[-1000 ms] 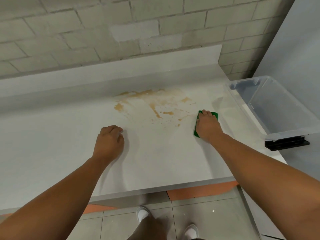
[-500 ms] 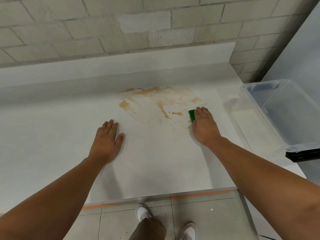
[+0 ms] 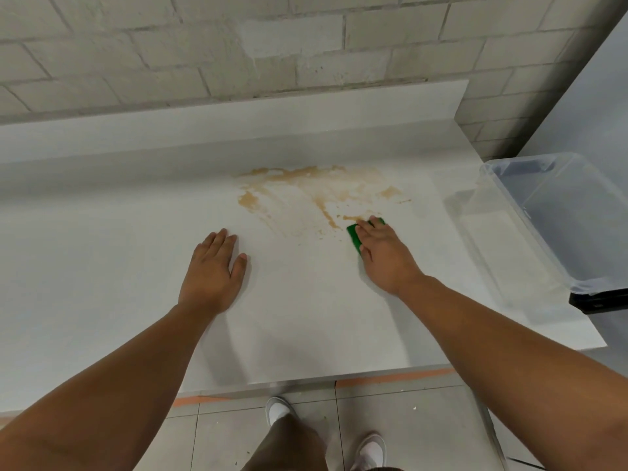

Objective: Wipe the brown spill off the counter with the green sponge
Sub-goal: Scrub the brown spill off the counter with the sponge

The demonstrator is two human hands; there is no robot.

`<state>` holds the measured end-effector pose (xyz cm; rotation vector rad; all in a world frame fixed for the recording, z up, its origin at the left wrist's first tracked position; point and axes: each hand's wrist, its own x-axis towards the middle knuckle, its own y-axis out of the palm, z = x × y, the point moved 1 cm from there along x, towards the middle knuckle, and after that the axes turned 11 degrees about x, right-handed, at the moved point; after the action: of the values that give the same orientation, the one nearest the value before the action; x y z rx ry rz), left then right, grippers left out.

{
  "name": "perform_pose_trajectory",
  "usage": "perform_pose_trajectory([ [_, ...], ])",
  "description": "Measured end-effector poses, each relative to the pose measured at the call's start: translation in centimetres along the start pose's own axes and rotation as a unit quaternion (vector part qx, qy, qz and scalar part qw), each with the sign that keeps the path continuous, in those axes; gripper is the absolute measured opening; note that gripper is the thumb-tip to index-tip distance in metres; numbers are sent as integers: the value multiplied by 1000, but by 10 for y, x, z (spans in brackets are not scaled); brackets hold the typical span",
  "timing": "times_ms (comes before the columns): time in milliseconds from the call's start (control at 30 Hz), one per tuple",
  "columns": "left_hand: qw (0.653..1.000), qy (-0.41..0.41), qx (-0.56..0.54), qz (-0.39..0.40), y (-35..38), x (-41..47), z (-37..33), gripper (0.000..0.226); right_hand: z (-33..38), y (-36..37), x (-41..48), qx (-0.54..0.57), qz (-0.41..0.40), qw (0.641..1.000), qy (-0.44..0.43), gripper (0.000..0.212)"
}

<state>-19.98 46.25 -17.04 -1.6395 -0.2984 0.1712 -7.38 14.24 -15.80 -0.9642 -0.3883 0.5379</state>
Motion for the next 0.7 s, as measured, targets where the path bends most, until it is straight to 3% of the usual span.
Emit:
perform_pose_trajectory([
  [267, 1000, 7, -4, -7, 2, -1, 1, 66, -1, 5, -35, 11, 57, 992, -109, 50],
  [433, 1000, 10, -1, -10, 3, -1, 0, 66, 4, 6, -17, 3, 15, 999, -50, 47],
  [600, 1000, 11, 8, -3, 4, -1, 1, 70, 10, 13, -41, 8, 42, 995, -87, 52],
  [700, 1000, 9, 13, 4, 5, -1, 1, 72, 7, 10, -29, -1, 41, 997, -68, 50],
])
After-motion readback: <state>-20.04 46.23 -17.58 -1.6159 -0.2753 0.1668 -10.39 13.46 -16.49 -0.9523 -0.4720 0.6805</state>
